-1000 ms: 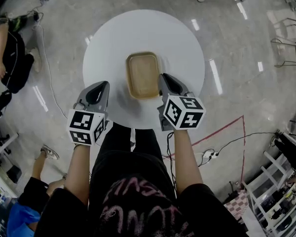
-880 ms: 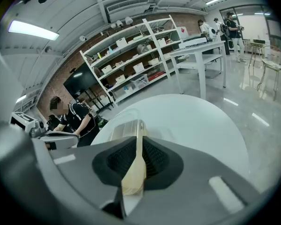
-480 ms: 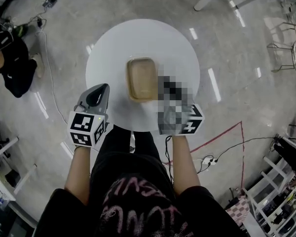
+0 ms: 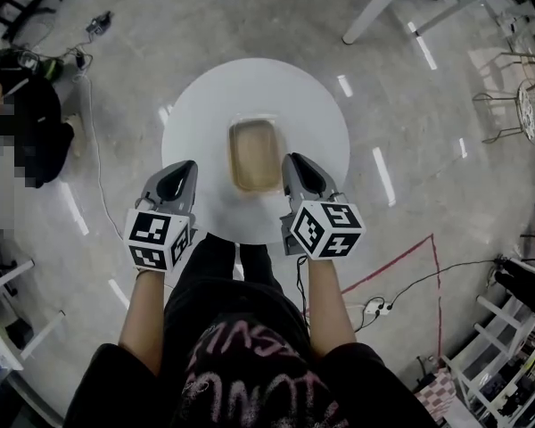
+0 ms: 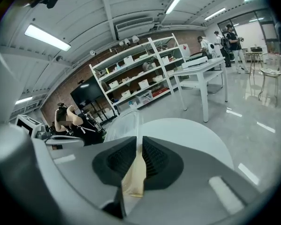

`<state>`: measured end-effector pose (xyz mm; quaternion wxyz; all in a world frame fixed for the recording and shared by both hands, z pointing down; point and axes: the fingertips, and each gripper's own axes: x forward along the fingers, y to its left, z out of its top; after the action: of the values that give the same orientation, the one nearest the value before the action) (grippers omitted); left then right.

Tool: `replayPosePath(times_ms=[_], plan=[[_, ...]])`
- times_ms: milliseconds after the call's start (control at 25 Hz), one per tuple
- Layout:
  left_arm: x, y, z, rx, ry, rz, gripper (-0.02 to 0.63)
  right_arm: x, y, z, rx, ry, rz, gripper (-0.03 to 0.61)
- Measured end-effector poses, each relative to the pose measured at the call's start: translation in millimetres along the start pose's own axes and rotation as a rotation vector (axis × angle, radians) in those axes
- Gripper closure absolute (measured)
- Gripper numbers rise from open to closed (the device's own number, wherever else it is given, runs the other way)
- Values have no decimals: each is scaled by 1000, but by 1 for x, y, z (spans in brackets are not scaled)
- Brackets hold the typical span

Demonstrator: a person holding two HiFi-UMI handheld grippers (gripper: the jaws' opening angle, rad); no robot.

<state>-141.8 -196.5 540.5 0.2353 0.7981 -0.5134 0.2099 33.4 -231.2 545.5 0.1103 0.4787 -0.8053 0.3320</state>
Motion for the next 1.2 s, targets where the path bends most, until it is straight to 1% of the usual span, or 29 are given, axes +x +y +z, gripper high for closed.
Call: replayPosePath(times_ms=[200, 520, 720, 1200], plan=[[-15, -5, 12, 7, -36, 5, 618, -18, 13, 11, -23, -39, 8, 529], [-35, -28, 39, 21, -98, 12, 618, -54, 19, 39, -40, -104, 27, 529], [-44, -31, 52, 33, -138, 20, 618, -69, 26, 55, -60, -155, 37, 529], [-78, -52, 83, 58, -234, 41, 618, -115, 44, 93, -146, -252, 67, 529]])
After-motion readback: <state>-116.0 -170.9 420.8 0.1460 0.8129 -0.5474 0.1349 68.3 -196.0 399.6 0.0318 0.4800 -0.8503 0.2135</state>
